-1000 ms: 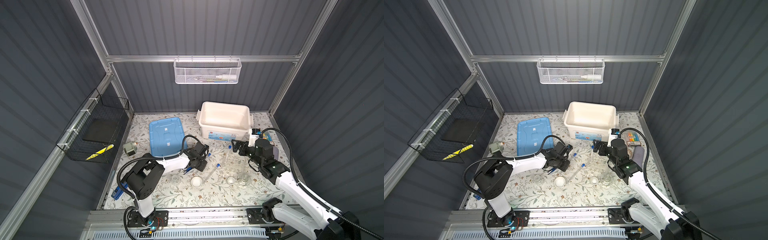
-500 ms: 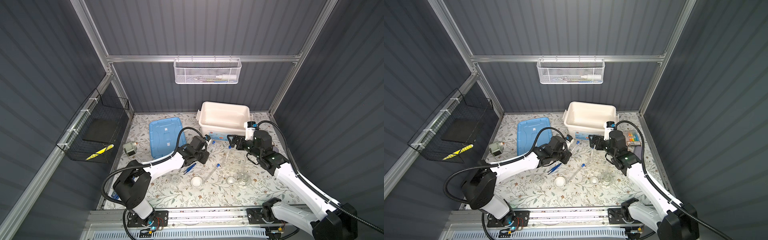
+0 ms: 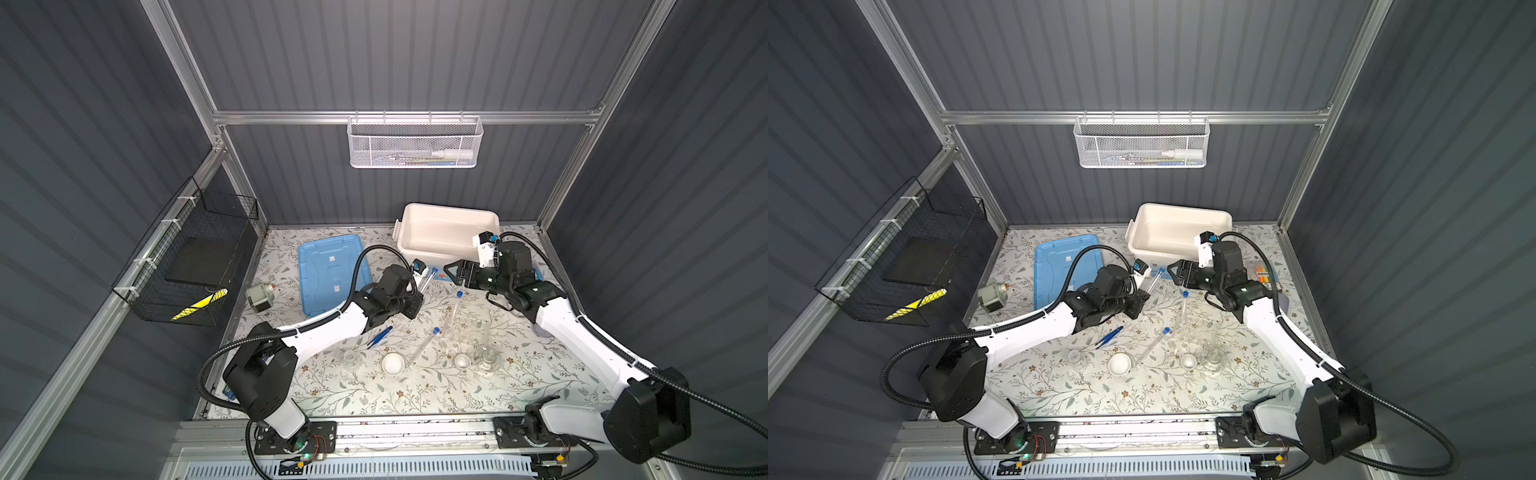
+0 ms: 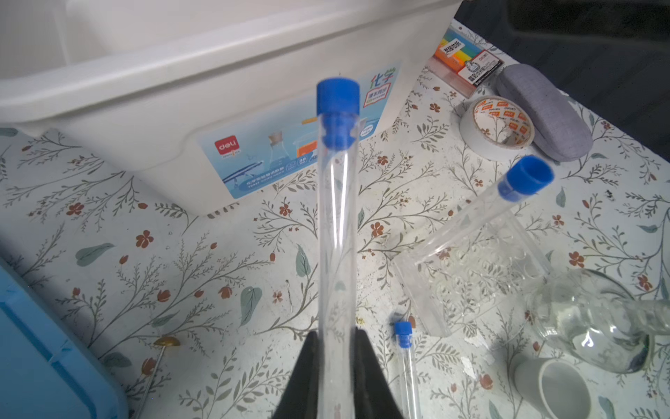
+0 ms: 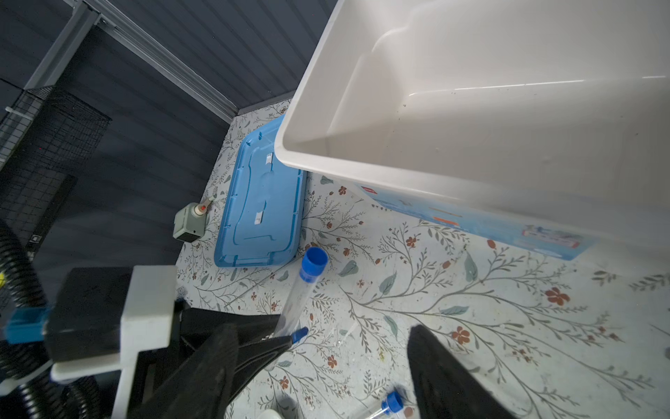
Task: Organize the chemistry lab equipment
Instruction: 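Lift the test tube upright with left gripper while right gripper reaches its cap, then grasp the tube's blue cap with right gripper while left gripper opens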
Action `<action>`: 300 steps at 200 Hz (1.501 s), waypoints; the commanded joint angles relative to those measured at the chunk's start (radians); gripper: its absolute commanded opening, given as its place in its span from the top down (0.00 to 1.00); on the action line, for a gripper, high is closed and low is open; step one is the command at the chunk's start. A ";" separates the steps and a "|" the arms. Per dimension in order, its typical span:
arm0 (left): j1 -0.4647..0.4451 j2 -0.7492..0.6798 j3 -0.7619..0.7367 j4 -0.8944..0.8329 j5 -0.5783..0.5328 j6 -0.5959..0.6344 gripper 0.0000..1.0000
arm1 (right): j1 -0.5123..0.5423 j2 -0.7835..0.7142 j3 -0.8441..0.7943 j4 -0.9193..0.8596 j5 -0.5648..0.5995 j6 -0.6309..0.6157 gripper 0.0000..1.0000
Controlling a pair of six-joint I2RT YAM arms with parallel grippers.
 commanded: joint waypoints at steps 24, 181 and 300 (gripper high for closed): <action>-0.012 -0.008 0.052 0.033 0.040 0.039 0.87 | -0.017 0.061 0.071 -0.040 -0.126 0.027 0.28; -0.034 0.006 0.057 0.027 0.047 0.074 0.87 | -0.023 0.165 0.128 -0.032 -0.228 0.072 0.57; -0.036 0.012 0.045 0.035 0.057 0.081 0.87 | -0.023 0.164 0.118 -0.017 -0.239 0.080 0.73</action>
